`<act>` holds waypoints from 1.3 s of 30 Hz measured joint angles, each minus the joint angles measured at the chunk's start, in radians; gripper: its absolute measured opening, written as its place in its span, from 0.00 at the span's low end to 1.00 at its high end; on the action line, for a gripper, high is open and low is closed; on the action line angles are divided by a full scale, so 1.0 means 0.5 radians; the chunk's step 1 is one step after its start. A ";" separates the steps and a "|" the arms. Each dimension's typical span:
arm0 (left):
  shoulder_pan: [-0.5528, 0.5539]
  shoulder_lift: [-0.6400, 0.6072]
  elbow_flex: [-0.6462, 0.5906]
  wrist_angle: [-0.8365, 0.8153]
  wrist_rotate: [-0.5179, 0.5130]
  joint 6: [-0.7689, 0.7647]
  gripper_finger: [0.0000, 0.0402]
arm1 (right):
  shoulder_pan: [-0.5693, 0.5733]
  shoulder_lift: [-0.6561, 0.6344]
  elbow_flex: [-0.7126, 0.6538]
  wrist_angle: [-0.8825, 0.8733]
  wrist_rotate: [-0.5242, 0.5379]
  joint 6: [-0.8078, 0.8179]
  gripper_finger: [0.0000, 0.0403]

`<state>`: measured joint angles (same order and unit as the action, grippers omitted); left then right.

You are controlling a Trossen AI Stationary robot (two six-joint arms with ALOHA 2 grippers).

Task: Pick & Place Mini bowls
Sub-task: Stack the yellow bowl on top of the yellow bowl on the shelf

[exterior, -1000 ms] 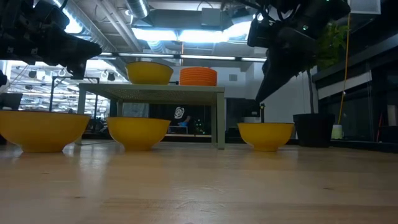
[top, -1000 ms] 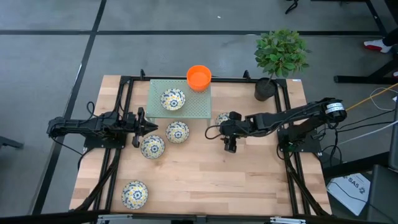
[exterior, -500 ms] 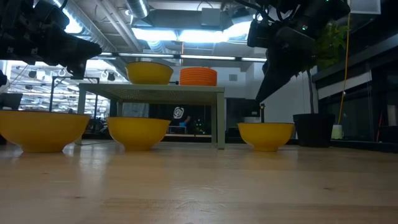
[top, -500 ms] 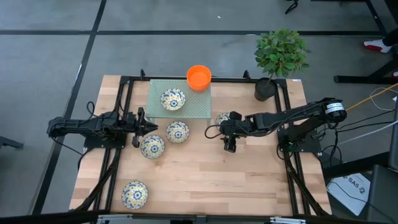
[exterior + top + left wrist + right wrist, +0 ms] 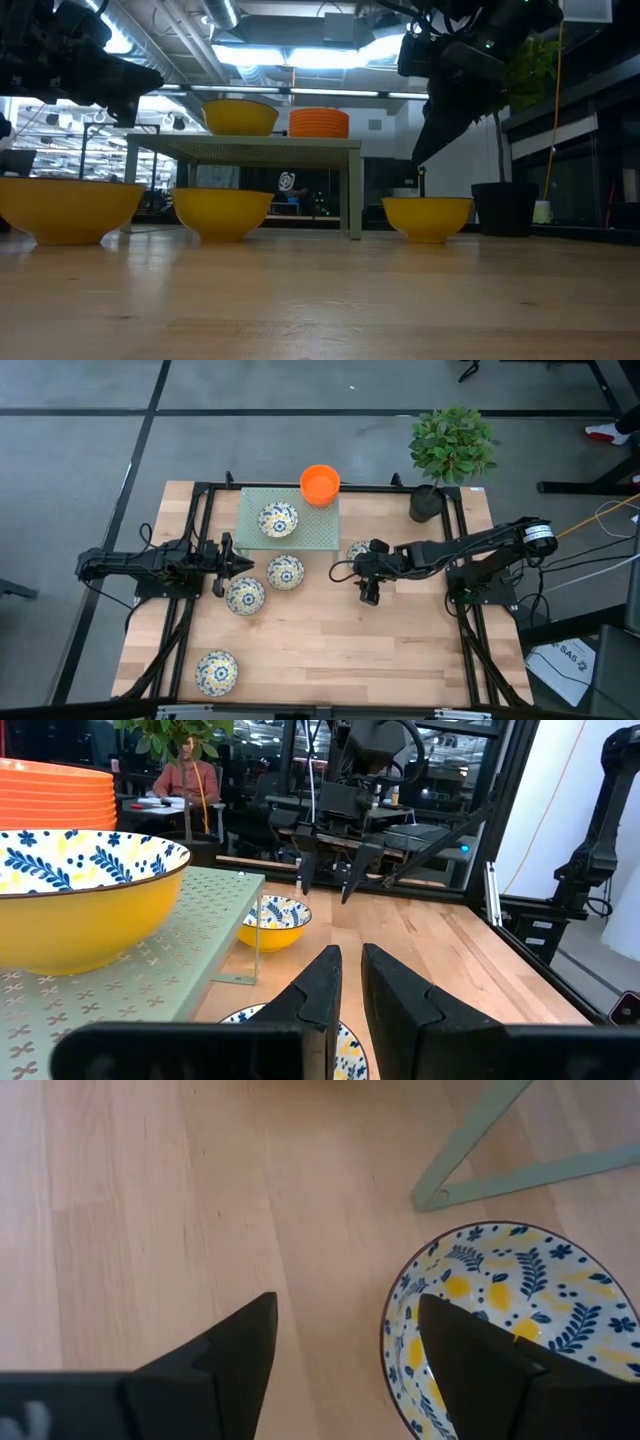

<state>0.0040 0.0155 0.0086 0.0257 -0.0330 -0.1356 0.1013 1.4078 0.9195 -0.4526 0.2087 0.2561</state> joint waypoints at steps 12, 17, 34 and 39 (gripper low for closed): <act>0.000 0.000 -0.001 0.000 0.000 0.000 0.09 | 0.001 0.000 0.000 0.000 -0.002 -0.011 0.60; -0.001 0.000 -0.001 0.000 0.000 0.000 0.09 | 0.001 0.000 0.000 -0.003 -0.001 0.003 0.60; 0.000 0.000 0.000 0.000 0.000 0.000 0.09 | 0.002 0.175 0.001 -0.057 0.001 -0.131 0.60; -0.001 0.000 -0.001 0.000 0.000 0.000 0.09 | 0.002 0.245 0.001 -0.026 0.002 -0.161 0.60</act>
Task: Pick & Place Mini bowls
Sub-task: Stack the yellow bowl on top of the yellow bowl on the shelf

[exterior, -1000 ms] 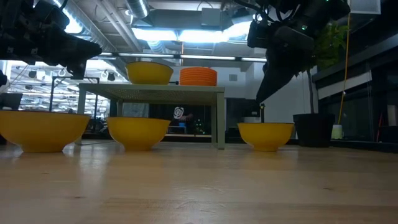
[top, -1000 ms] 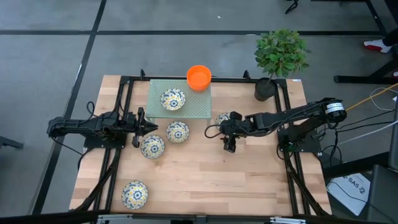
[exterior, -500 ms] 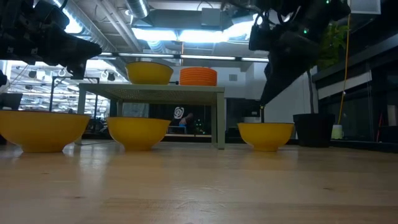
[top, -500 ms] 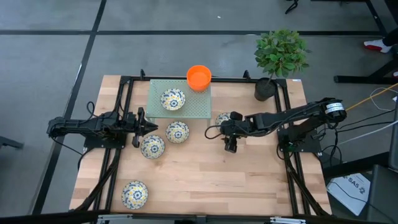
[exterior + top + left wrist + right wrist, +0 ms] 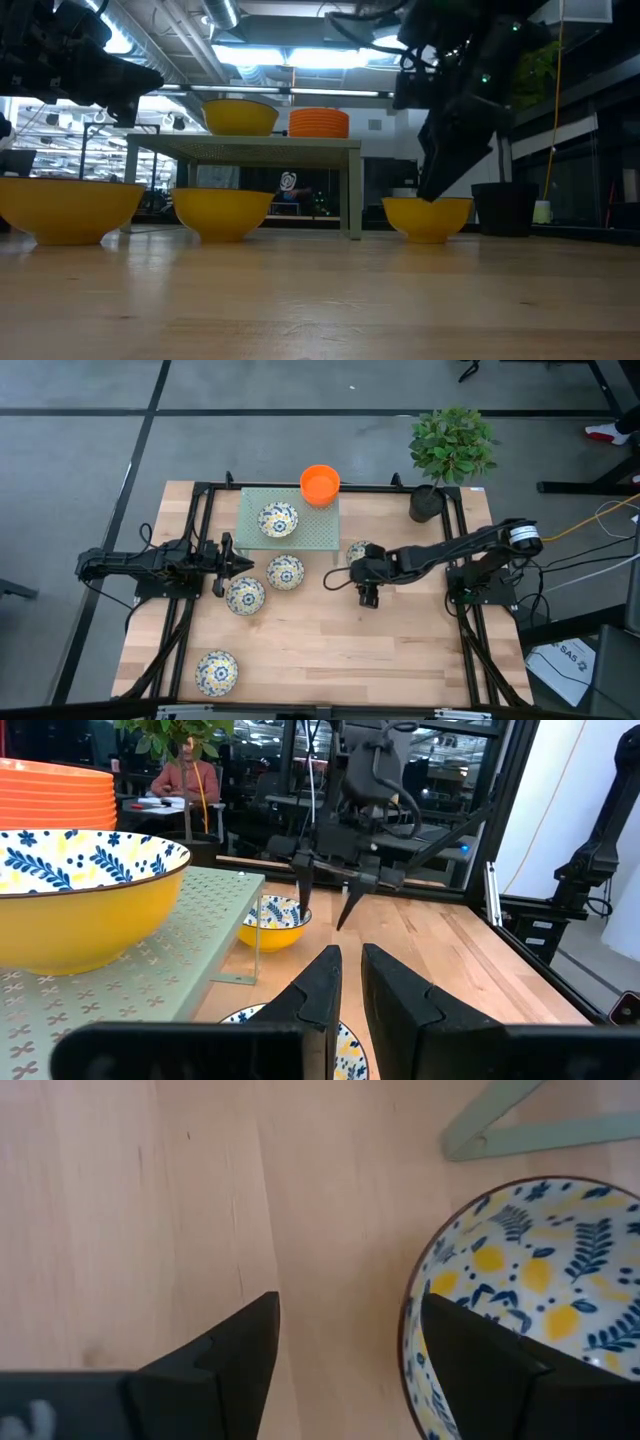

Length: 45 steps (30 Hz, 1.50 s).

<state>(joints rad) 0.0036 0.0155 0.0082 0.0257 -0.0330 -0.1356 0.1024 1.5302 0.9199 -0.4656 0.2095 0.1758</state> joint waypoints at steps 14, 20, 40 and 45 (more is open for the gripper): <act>0.000 0.000 0.001 0.000 0.000 0.000 0.09 | -0.002 0.117 0.000 0.002 0.193 -0.011 0.56; 0.000 0.001 0.000 0.000 0.000 0.000 0.09 | -0.002 0.152 0.000 0.001 0.205 0.001 0.40; 0.000 0.000 0.000 0.000 0.000 0.000 0.09 | -0.015 0.148 0.005 0.006 0.195 0.309 0.05; 0.001 0.000 0.000 0.000 0.000 0.000 0.09 | 0.042 0.100 0.007 -0.004 0.062 0.421 0.04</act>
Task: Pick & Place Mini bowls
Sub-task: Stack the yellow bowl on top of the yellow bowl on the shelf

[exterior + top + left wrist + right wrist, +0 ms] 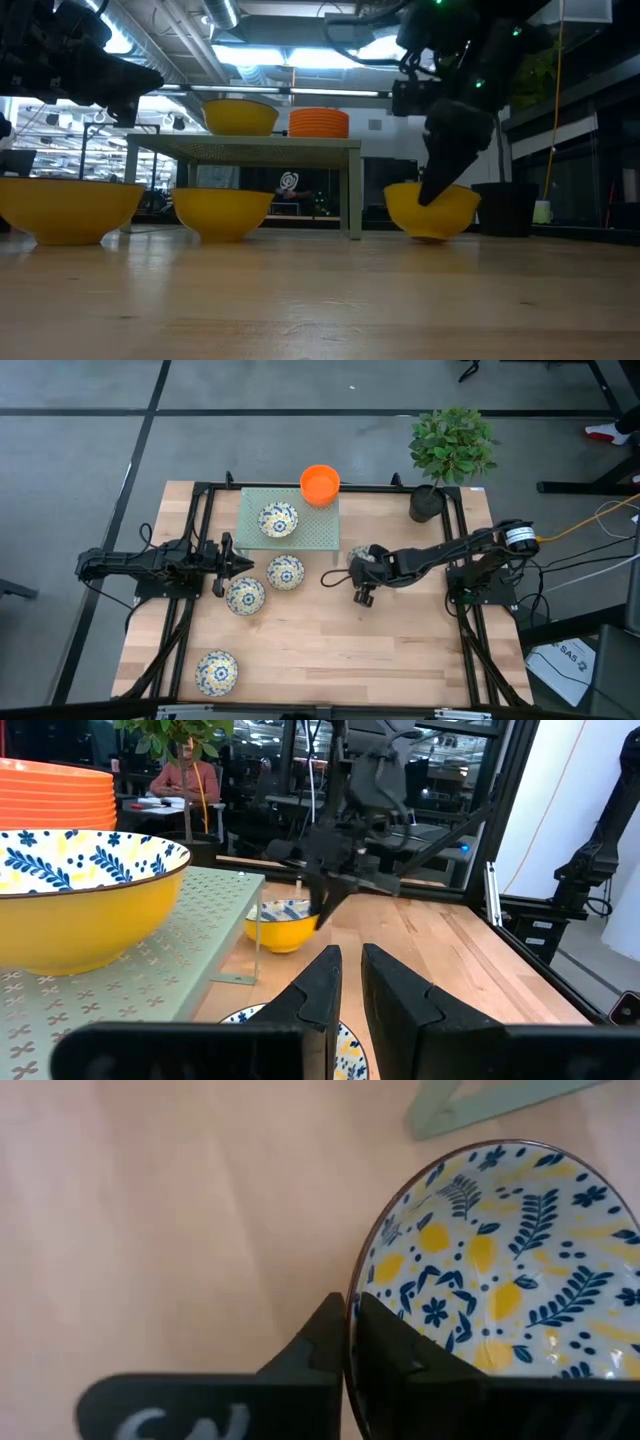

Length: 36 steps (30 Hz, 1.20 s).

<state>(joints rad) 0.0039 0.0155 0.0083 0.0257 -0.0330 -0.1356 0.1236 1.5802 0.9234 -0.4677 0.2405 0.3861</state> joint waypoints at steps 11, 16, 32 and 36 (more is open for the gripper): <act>-0.001 0.000 0.001 0.000 0.000 0.000 0.09 | 0.162 -0.105 -0.009 -0.035 -0.089 0.241 0.04; 0.000 0.000 0.000 0.000 0.000 0.000 0.09 | 0.210 -0.116 -0.009 0.081 -0.243 0.269 0.04; 0.000 0.001 0.000 0.000 0.000 0.000 0.09 | 0.242 -0.112 -0.013 0.732 -0.756 -0.167 0.03; 0.000 0.000 0.000 0.000 0.000 0.000 0.09 | 0.226 -0.113 -0.013 0.922 -0.906 -0.346 0.03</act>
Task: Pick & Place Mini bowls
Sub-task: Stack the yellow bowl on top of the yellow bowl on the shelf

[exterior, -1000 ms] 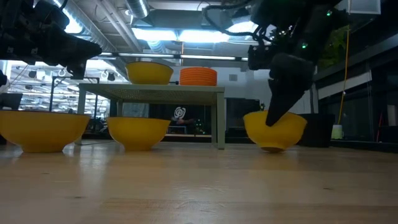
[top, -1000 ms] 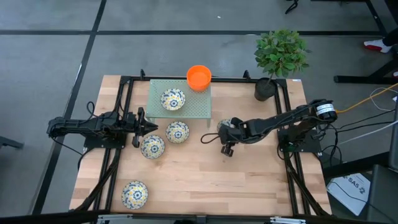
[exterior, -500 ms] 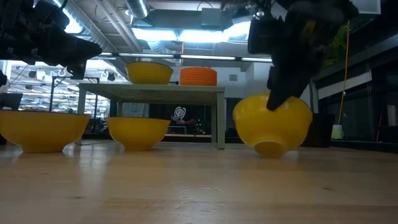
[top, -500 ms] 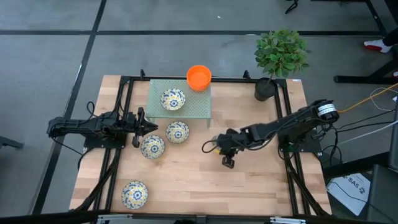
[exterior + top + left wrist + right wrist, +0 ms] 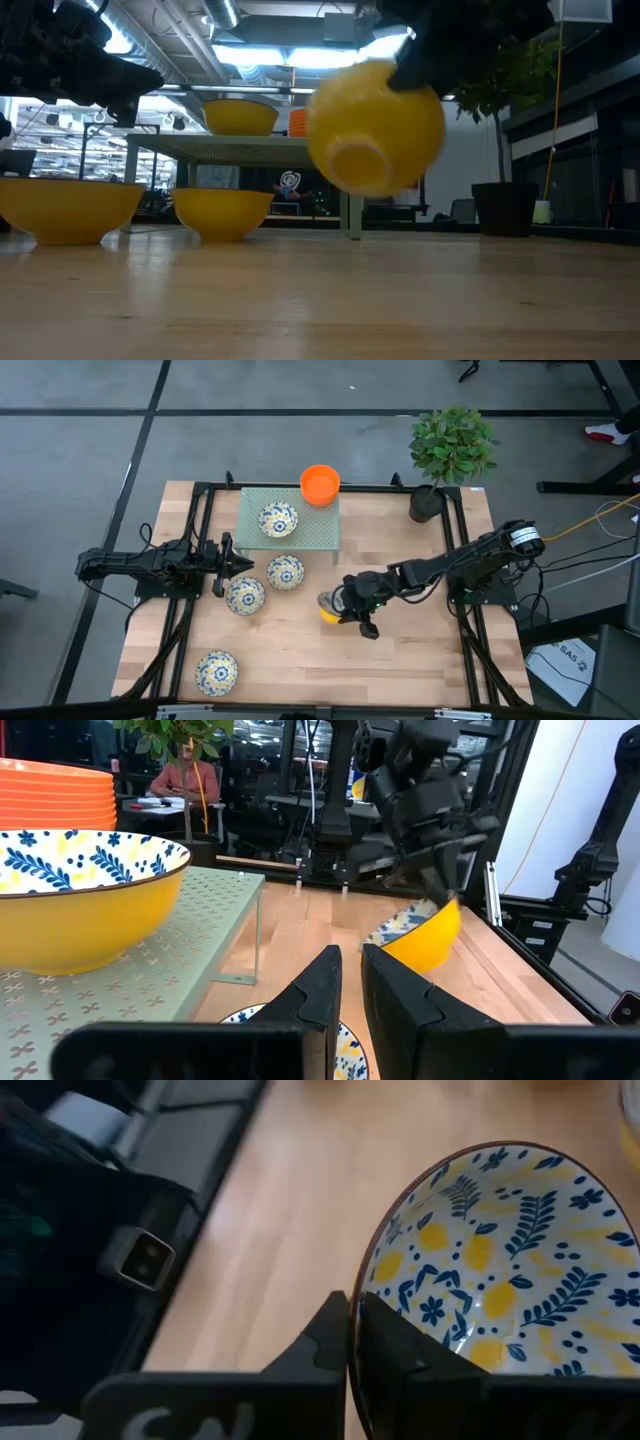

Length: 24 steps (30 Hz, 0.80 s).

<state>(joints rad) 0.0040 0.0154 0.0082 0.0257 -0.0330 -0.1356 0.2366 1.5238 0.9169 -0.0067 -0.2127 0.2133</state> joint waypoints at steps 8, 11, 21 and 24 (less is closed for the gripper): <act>-0.001 0.000 0.000 0.000 0.000 0.000 0.09 | -0.089 0.000 0.123 0.133 -0.107 -0.366 0.03; 0.000 0.000 0.000 0.000 0.000 0.000 0.09 | -0.111 0.003 0.245 0.030 -0.107 -0.534 0.03; 0.000 0.001 0.000 0.000 0.000 0.000 0.09 | -0.211 0.131 0.626 -0.259 -0.100 -1.031 0.03; -0.001 0.000 0.000 -0.001 0.000 0.000 0.09 | -0.250 0.208 0.763 -0.338 -0.084 -1.185 0.03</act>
<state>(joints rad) 0.0037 0.0155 0.0083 0.0252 -0.0330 -0.1356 0.1118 1.6280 1.2983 -0.1757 -0.2547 -0.3791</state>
